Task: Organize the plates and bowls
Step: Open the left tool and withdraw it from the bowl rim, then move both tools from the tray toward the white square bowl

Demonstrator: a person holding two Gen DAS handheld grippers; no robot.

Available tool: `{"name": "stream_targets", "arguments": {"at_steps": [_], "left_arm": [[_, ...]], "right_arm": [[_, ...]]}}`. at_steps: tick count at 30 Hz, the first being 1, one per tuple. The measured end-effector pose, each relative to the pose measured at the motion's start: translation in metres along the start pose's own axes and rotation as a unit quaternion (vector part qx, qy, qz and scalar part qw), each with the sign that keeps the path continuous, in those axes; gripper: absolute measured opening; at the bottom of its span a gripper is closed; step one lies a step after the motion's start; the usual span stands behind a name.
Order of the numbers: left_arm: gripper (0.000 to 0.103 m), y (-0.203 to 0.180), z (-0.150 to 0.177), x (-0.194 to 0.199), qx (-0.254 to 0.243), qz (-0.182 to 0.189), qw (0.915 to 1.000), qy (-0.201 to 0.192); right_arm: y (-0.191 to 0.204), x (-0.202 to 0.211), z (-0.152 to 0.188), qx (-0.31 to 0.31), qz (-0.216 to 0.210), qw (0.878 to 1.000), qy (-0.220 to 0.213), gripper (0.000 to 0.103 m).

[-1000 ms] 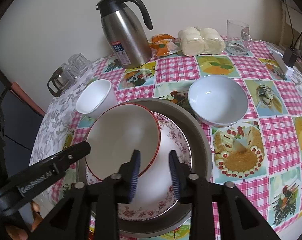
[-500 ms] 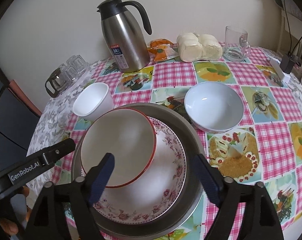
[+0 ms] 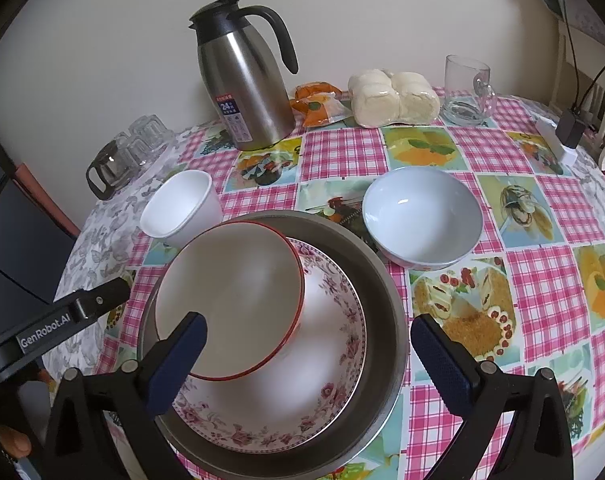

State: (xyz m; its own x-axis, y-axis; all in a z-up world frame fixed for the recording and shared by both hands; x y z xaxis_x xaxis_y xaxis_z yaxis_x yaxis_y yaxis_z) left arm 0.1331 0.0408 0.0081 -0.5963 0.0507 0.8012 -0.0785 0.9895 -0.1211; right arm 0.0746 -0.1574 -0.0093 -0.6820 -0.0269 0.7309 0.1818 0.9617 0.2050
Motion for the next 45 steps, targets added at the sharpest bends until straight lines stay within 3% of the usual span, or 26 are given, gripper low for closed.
{"name": "stream_targets", "arguments": {"at_steps": [2, 17, 21, 29, 39, 45], "left_arm": [[0.095, 0.004, -0.001, 0.001, 0.005, -0.009, 0.9999, -0.007], [0.095, 0.018, -0.024, 0.011, 0.03, -0.013, 0.9974, -0.064], [0.095, 0.019, -0.035, 0.014, 0.035, -0.008, 0.9939, -0.104], [0.095, 0.015, -0.054, 0.017, 0.022, 0.005, 0.9847, -0.173], [0.095, 0.013, -0.069, -0.007, 0.038, 0.074, 0.9864, -0.142], [0.095, 0.018, -0.08, -0.011, 0.04, 0.068, 0.9851, -0.152]], "right_arm": [[0.0, 0.0, 0.0, 0.0, 0.0, 1.0, -0.001, 0.103], [0.002, 0.009, -0.006, 0.004, 0.006, 0.999, -0.04, 0.103], [0.003, 0.01, -0.007, 0.006, 0.007, 0.999, -0.048, 0.103], [0.008, 0.019, -0.018, 0.012, 0.011, 0.994, -0.105, 0.103], [0.014, 0.005, -0.034, 0.013, 0.014, 0.996, -0.082, 0.103], [0.041, 0.004, -0.062, 0.03, 0.017, 0.995, -0.091, 0.103]]}}
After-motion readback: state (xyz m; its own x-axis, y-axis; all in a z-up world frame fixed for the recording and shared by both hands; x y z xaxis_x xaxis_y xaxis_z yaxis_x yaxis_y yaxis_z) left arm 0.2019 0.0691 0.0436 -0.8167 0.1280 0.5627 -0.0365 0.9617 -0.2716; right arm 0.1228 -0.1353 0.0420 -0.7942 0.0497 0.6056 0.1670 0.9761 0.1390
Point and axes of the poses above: each gripper's, at about its wrist camera, not at the fingertips, and x roughly against the way its jaws point, y to its left, z to its underside, the point moved 1 cm from there along -x, roughly the way its jaws point, and after that the axes turned 9 degrees about -y, right-handed, at the moved point
